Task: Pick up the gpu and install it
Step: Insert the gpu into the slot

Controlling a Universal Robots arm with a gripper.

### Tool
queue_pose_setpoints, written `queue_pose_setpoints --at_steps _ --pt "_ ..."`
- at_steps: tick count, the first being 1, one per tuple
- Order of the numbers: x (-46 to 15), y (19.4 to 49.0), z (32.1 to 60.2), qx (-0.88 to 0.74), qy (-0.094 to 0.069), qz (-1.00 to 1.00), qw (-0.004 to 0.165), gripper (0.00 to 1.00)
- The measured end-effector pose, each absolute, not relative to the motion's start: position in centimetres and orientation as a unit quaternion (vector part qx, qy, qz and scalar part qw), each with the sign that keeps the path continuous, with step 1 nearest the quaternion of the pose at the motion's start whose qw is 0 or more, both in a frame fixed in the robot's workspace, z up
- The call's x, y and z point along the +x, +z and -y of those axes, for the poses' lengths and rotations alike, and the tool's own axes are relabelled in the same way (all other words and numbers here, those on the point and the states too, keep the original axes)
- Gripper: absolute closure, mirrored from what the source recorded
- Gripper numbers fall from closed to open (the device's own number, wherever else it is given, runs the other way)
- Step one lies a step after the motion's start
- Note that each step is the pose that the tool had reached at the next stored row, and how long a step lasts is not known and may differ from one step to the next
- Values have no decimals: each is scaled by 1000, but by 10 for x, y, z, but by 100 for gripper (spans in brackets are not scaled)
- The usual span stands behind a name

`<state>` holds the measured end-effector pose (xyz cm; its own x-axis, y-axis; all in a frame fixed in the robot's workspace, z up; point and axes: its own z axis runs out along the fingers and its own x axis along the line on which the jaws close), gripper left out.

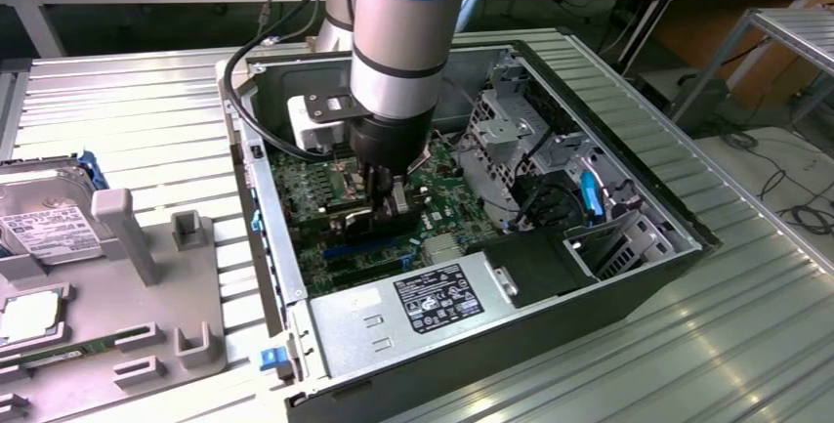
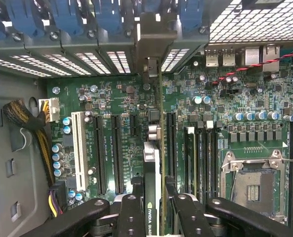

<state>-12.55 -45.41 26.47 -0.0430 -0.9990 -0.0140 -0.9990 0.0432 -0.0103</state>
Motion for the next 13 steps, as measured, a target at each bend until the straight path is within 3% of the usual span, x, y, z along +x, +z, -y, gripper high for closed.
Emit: queue_pose_setpoints --at_steps 13 --pt "-126 264 454 -692 1 -722 9 73"
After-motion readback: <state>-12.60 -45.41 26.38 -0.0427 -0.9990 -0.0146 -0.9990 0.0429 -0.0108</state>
